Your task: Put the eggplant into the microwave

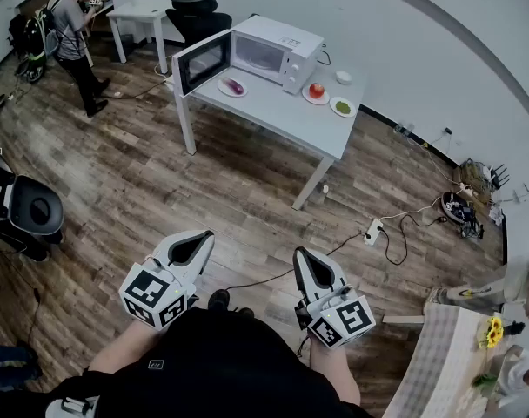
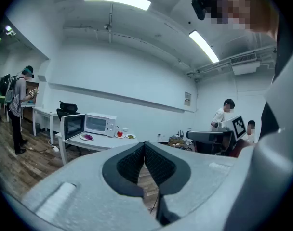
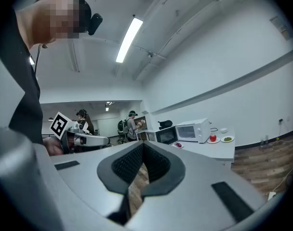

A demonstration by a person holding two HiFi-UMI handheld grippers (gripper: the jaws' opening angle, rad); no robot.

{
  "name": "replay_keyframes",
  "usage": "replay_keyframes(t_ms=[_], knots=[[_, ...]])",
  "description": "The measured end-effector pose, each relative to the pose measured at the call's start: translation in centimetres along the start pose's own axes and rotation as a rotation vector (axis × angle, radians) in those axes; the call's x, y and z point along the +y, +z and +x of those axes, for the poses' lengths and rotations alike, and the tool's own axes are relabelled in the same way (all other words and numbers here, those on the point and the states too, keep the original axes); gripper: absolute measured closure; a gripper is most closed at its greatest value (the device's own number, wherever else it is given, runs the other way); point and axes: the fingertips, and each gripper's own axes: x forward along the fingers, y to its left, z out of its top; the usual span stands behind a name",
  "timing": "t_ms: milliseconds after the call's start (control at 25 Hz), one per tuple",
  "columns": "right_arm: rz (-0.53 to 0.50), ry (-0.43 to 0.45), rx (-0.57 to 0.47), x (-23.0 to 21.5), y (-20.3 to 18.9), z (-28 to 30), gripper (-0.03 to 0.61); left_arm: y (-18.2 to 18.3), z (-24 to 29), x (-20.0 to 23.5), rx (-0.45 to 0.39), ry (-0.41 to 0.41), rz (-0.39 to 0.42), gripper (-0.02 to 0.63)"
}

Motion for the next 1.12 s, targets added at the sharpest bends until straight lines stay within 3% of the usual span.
replay_keyframes(t_ms=[640, 880, 1120], knots=[[-0.026, -0.022, -0.015, -2.5, 0.3, -4.4, 0.563, -0.3, 1.7, -3.2, -0.011, 0.006, -0.040, 0.604], [-0.024, -0.010, -0.010, -3.8, 0.4, -2.8, 0.561, 0.0, 3.1, -1.6, -0.018, 0.027, -0.040, 0.604], [-0.022, 0.027, 0.013, -5.8, 0.4, 1.7, 0.560, 0.8, 5.9, 2.7, -0.040, 0.053, -0.048, 0.604]])
